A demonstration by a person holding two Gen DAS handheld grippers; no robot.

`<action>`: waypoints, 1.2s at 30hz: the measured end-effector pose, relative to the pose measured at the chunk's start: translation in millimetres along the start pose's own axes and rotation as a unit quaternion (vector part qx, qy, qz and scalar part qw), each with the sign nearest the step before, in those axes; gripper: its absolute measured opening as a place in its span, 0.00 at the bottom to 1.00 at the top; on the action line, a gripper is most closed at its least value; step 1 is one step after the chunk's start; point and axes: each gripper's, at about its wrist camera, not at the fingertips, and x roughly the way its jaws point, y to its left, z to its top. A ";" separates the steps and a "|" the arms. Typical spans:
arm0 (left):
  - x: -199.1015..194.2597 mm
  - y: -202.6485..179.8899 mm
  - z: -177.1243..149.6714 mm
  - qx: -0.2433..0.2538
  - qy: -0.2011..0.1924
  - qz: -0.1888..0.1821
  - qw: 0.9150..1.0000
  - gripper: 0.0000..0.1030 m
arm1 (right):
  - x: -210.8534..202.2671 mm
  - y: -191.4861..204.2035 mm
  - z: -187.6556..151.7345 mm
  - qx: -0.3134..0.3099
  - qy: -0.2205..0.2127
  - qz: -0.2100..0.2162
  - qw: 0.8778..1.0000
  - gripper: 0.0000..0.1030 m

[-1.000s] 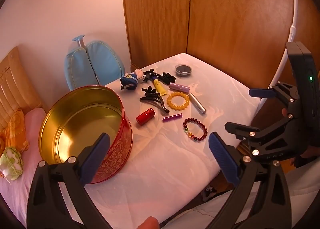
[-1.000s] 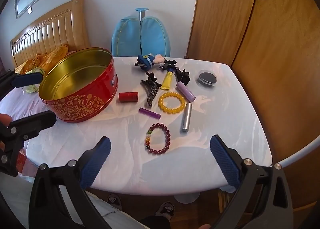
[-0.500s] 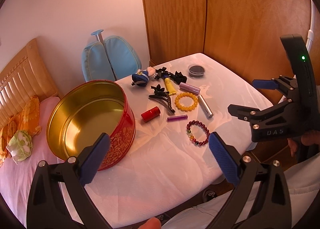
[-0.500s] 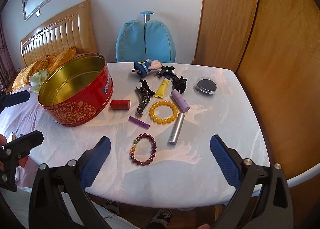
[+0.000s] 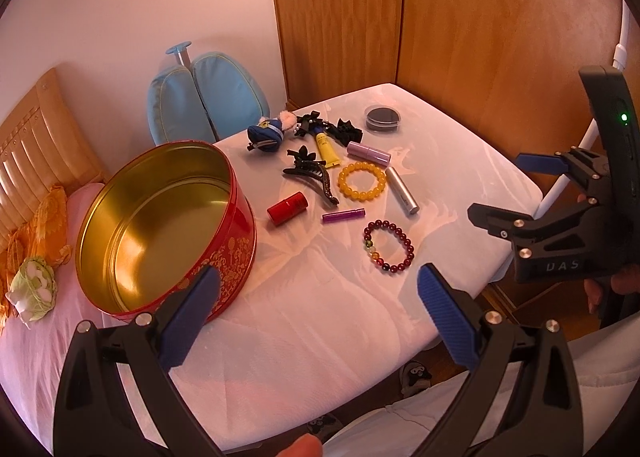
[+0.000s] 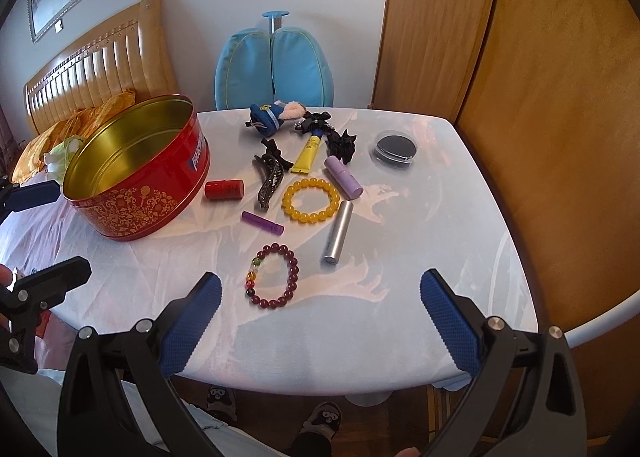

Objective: Organize jewelry

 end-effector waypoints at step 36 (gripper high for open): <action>-4.8 49.4 -18.8 -0.021 -0.001 0.008 1.000 0.94 | 12.5 40.5 15.2 -0.034 0.000 0.015 0.999 0.97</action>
